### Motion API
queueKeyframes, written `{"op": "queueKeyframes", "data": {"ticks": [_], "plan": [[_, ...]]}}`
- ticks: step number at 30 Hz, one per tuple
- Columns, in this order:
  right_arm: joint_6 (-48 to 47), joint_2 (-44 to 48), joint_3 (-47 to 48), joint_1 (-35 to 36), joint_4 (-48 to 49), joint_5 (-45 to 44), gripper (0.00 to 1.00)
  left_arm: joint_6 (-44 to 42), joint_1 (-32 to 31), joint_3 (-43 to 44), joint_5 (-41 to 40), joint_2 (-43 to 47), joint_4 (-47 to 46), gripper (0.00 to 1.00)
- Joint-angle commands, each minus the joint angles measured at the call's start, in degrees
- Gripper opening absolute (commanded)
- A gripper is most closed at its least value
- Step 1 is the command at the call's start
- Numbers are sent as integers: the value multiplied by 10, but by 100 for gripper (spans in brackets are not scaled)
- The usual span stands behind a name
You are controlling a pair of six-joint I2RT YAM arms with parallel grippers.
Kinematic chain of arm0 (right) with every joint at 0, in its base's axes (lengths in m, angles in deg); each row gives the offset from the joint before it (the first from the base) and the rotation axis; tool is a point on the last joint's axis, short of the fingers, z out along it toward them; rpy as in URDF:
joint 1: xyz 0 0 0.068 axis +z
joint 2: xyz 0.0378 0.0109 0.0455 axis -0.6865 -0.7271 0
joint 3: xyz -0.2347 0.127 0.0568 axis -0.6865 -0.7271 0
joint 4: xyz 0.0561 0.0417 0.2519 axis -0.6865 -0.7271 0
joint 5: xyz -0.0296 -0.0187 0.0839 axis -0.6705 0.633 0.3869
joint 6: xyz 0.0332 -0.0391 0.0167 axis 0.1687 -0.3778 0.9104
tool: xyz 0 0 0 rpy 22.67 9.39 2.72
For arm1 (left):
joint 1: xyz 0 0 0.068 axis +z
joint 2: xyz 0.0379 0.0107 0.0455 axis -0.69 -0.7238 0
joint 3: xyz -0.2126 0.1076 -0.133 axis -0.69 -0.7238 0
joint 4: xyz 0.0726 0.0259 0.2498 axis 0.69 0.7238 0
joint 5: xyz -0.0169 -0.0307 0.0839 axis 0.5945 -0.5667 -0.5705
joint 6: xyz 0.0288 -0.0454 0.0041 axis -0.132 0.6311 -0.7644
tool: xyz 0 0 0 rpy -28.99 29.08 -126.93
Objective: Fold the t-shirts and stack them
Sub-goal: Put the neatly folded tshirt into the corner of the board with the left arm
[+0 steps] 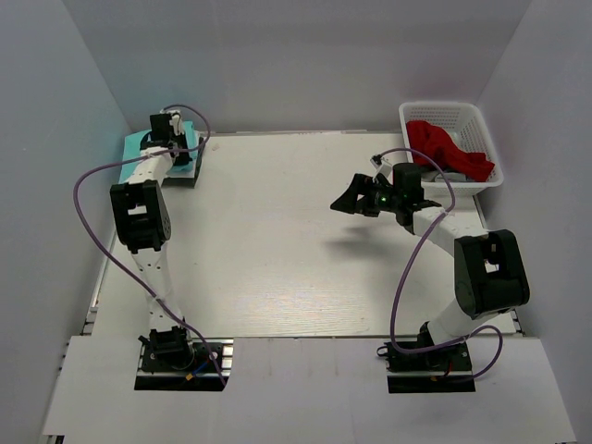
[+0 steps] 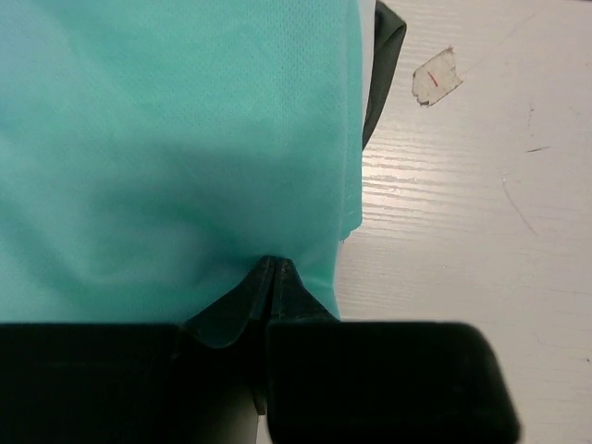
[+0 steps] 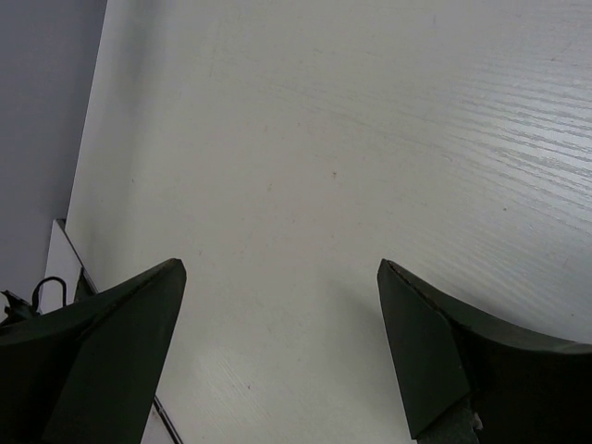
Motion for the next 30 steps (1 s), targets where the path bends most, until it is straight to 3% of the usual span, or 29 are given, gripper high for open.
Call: {"op": "queueKeyframes", "data": {"ticks": [1,10,16,19,20,22,23,25,26,30], "plan": [[-14,23,-7,-3,20,4,90,17,-3,-6,14,-21,21,14],[-8,25,-11,-2,29,10,90,36,-8,-38,55,-57,7,9],[-8,29,-16,-3,29,18,90,47,-8,8,78,-76,29,9],[-8,39,-19,-2,35,20,90,47,-8,27,72,-41,42,20],[-7,40,-20,-1,39,24,90,47,-8,27,66,-27,42,34],[-6,46,-21,-1,40,28,90,42,-8,39,66,17,47,50],[-5,46,-19,-2,41,33,90,42,-8,39,58,33,52,72],[-5,52,-20,-1,44,35,90,42,-8,46,50,65,59,85],[-6,57,-21,-1,44,41,90,42,-8,46,50,95,59,99],[-1,77,-31,-1,55,45,90,74,-21,25,44,173,71,100]]}}
